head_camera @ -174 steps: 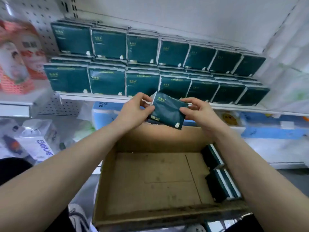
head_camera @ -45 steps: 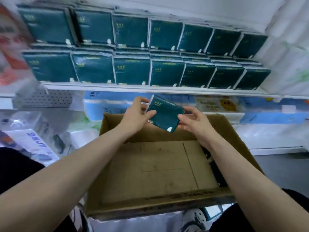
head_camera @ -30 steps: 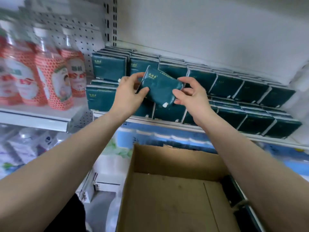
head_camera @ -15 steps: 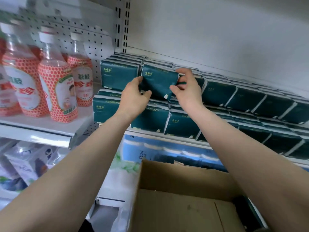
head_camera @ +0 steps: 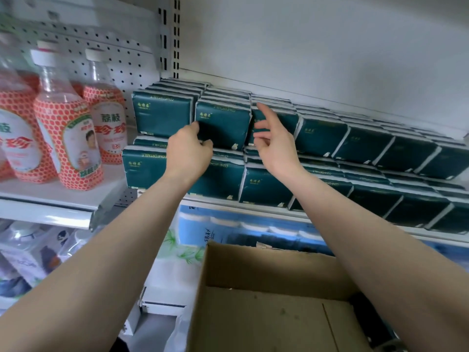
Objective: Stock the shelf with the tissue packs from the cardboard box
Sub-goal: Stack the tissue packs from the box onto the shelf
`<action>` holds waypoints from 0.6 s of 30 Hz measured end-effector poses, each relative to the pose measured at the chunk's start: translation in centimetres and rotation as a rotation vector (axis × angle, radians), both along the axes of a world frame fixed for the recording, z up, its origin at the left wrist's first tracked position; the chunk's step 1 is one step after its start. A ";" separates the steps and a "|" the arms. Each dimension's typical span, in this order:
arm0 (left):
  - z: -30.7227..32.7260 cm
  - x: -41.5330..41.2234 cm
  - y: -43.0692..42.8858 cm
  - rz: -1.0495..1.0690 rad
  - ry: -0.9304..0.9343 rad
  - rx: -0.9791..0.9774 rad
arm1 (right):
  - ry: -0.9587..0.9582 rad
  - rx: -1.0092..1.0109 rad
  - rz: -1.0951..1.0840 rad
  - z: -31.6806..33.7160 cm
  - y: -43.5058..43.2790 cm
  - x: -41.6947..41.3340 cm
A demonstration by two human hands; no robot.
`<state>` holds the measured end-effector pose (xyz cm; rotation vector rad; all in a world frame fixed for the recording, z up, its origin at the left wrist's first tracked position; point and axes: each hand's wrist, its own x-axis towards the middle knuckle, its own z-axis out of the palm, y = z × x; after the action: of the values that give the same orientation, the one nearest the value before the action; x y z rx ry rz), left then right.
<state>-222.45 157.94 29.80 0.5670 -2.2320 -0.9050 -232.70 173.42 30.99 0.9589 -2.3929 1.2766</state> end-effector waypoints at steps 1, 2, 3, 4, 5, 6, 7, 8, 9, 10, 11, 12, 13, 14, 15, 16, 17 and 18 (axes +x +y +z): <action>0.0 0.2 0.3 0.007 0.004 -0.007 | -0.002 -0.001 -0.005 0.1 0.5 0.1; 0.0 0.3 0.6 0.013 0.015 -0.018 | -0.005 -0.002 -0.010 0.2 1.0 0.1; -0.1 0.4 1.0 0.015 0.031 -0.031 | -0.005 0.001 -0.014 0.4 1.7 0.3; -0.2 0.5 1.4 0.012 0.046 -0.047 | 0.001 0.006 -0.020 0.5 2.3 0.4; -0.4 0.7 2.0 0.001 0.059 -0.058 | 0.010 0.013 -0.027 0.6 3.1 0.6; -0.4 0.8 2.7 -0.020 0.075 -0.063 | 0.015 0.013 -0.035 0.7 3.9 0.8; -0.5 0.9 3.6 -0.051 0.093 -0.063 | 0.017 0.006 -0.043 0.7 4.8 1.0; -0.7 1.0 4.6 -0.097 0.114 -0.066 | 0.020 -0.008 -0.050 0.6 5.7 1.3; -0.9 1.1 5.8 -0.154 0.132 -0.063 | 0.024 -0.022 -0.060 0.5 6.7 1.6; -1.1 1.2 7.2 -0.216 0.146 -0.051 | 0.027 -0.034 -0.073 0.3 7.7 1.8; -1.3 1.3 8.5 -0.275 0.150 -0.031 | 0.025 -0.035 -0.086 0.0 8.9 2.3; -1.6 1.3 9.9 -0.325 0.148 -0.008 | 0.020 -0.032 -0.099 -0.3 10.2 2.6; -1.9 1.4 11.3 -0.362 0.139 0.017 | 0.014 -0.027 -0.112 -0.8 11.6 3.0; -2.3 1.4 12.7 -0.395 0.131 0.035 | 0.010 -0.024 -0.122 -1.3 13.0 3.5; -2.6 1.3 14.1 -0.425 0.125 0.047 | 0.009 -0.017 -0.136 -1.9 14.6 4.1; -3.1 1.2 15.5 -0.453 0.121 0.054 | 0.007 -0.007 -0.151 -2.6 16.2 4.5; -3.5 1.1 17.0 -0.477 0.109 0.056 | 0.003 0.009 -0.165 -3.4 17.8 5.1; -4.1 1.1 18.5 -0.502 0.095 0.053 | 0.000 0.025 -0.179 -4.2 19.4 5.5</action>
<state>-221.39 176.41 25.75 -0.0258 -2.3059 -1.2107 -227.17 192.84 26.75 0.7311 -2.4372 1.1844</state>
